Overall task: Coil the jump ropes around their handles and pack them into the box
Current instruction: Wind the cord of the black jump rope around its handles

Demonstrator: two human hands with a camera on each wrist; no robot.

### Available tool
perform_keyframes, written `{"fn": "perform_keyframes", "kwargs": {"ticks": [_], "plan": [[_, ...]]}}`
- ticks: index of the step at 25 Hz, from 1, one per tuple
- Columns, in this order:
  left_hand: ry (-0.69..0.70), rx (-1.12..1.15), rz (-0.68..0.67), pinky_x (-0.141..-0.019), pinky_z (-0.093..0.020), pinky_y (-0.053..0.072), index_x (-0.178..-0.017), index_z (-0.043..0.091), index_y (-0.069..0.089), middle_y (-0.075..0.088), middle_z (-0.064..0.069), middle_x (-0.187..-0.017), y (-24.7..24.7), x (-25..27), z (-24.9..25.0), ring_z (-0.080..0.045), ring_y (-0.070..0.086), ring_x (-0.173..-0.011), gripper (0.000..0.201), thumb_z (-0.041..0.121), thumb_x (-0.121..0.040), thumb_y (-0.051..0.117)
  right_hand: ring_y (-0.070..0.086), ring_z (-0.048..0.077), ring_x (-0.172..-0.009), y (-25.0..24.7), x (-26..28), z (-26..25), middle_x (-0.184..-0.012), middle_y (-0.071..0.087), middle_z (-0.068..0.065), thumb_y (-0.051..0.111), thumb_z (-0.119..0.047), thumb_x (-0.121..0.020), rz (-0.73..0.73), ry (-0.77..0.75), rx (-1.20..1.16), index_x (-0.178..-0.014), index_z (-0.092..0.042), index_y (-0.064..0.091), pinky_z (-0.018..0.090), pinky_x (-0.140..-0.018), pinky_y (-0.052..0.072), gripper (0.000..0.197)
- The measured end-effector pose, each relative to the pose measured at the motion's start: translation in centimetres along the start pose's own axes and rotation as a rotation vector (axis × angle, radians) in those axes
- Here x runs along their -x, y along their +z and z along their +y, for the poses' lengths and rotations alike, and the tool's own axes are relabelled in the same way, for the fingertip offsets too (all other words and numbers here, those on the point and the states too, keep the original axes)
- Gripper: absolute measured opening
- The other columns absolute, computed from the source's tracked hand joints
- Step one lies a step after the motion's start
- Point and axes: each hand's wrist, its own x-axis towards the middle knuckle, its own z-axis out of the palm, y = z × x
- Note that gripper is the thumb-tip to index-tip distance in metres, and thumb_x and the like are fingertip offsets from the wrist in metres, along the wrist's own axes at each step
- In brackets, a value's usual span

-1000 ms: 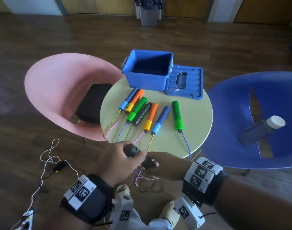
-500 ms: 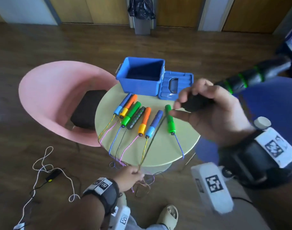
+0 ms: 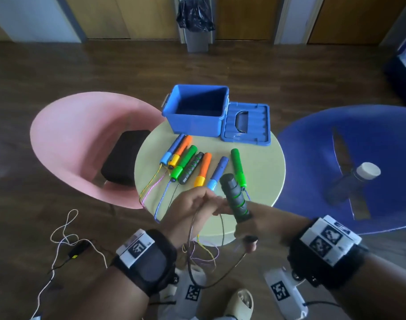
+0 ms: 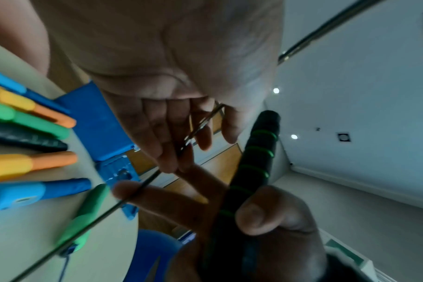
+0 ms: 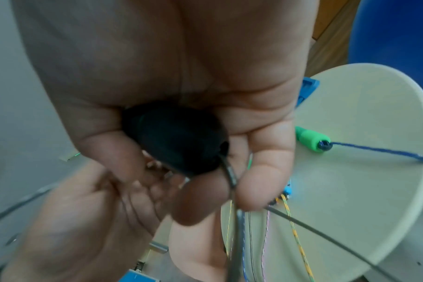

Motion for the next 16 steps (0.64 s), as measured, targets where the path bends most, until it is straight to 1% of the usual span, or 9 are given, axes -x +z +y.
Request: {"fn": "perform_keyframes", "kwargs": {"ticks": [2,5,7,9,11,12,14,15,16], "plan": [[0.092,0.058,-0.014,-0.084,-0.040,0.055,-0.086,0.003,0.065,0.072,-0.019,-0.084,0.0,0.1,1.2,-0.030,0.070,-0.080,0.030,0.033,-0.083,0.071,0.055,0.022,-0.049,0.3,-0.6,-0.1,-0.057,0.062,0.009,0.055,-0.005,-0.078,-0.020,-0.033,-0.055,-0.125,-0.015,0.057,0.023,-0.050,0.043,0.048],[0.139,0.083,0.006,-0.081,-0.035,0.052,-0.091,0.010,0.068,0.072,-0.018,-0.093,-0.8,0.3,1.2,-0.031,0.067,-0.082,0.016,0.022,-0.083,0.072,0.056,0.021,-0.049,-0.1,-1.5,-0.5,-0.055,0.056,0.003,0.060,-0.011,-0.071,0.155,-0.067,-0.187,-0.087,-0.002,0.057,0.027,-0.052,0.041,0.019],[0.064,0.076,0.053,-0.088,-0.039,0.051,-0.100,0.018,0.068,0.071,-0.012,-0.101,-1.5,0.3,0.2,-0.032,0.067,-0.092,0.024,0.029,-0.079,0.073,0.053,0.026,-0.054,-0.5,-1.4,-0.8,-0.059,0.051,0.009,0.061,-0.011,-0.066,0.233,-0.122,-0.270,-0.077,-0.002,0.053,0.028,-0.053,0.042,0.017],[-0.050,0.032,0.053,-0.093,-0.035,0.052,-0.108,0.024,0.067,0.070,0.003,-0.108,-1.9,0.2,-1.7,-0.019,0.069,-0.095,0.039,0.038,-0.072,0.075,0.050,0.026,-0.055,-0.8,-0.8,-1.6,-0.060,0.049,0.012,0.061,-0.008,-0.062,0.220,-0.217,-0.365,-0.071,-0.005,0.054,0.028,-0.052,0.038,0.012],[-0.124,-0.051,-0.092,-0.091,-0.027,0.053,-0.116,0.036,0.062,0.067,0.016,-0.118,-1.6,-0.1,-3.6,-0.008,0.068,-0.096,0.050,0.047,-0.069,0.073,0.048,0.024,-0.054,-0.8,-0.1,-2.9,-0.060,0.049,0.011,0.063,-0.010,-0.057,0.169,-0.360,-0.455,-0.063,-0.013,0.055,0.033,-0.054,0.030,0.010],[-0.159,-0.101,-0.202,-0.087,-0.022,0.051,-0.116,0.042,0.059,0.066,0.022,-0.117,-1.1,-0.2,-4.5,-0.005,0.067,-0.093,0.047,0.046,-0.071,0.072,0.047,0.024,-0.054,-0.7,0.2,-3.7,-0.060,0.048,0.010,0.063,-0.013,-0.057,0.129,-0.441,-0.502,-0.061,-0.014,0.054,0.035,-0.055,0.026,0.010],[-0.232,-0.312,-0.348,-0.081,-0.017,0.046,-0.104,0.045,0.063,0.068,0.030,-0.098,-0.2,-0.4,-6.7,-0.001,0.065,-0.087,0.024,0.043,-0.080,0.069,0.045,0.022,-0.053,-0.8,0.7,-5.4,-0.061,0.046,0.009,0.064,-0.012,-0.057,0.058,-0.596,-0.606,-0.062,-0.013,0.051,0.037,-0.056,0.024,0.014],[-0.259,-0.463,-0.370,-0.080,-0.019,0.046,-0.095,0.042,0.066,0.067,0.026,-0.086,0.0,-0.6,-7.6,-0.004,0.064,-0.085,0.011,0.045,-0.084,0.065,0.045,0.022,-0.053,-1.1,1.0,-6.2,-0.062,0.044,0.009,0.069,-0.012,-0.055,0.040,-0.670,-0.660,-0.062,-0.012,0.050,0.033,-0.056,0.027,0.019],[-0.297,-0.597,-0.355,-0.080,-0.023,0.046,-0.087,0.037,0.065,0.065,0.020,-0.078,-0.3,-0.6,-8.8,-0.009,0.063,-0.084,0.013,0.049,-0.087,0.059,0.045,0.022,-0.054,-1.6,1.4,-7.0,-0.063,0.044,0.008,0.074,-0.016,-0.054,0.040,-0.736,-0.706,-0.062,-0.012,0.050,0.031,-0.056,0.033,0.025]]}}
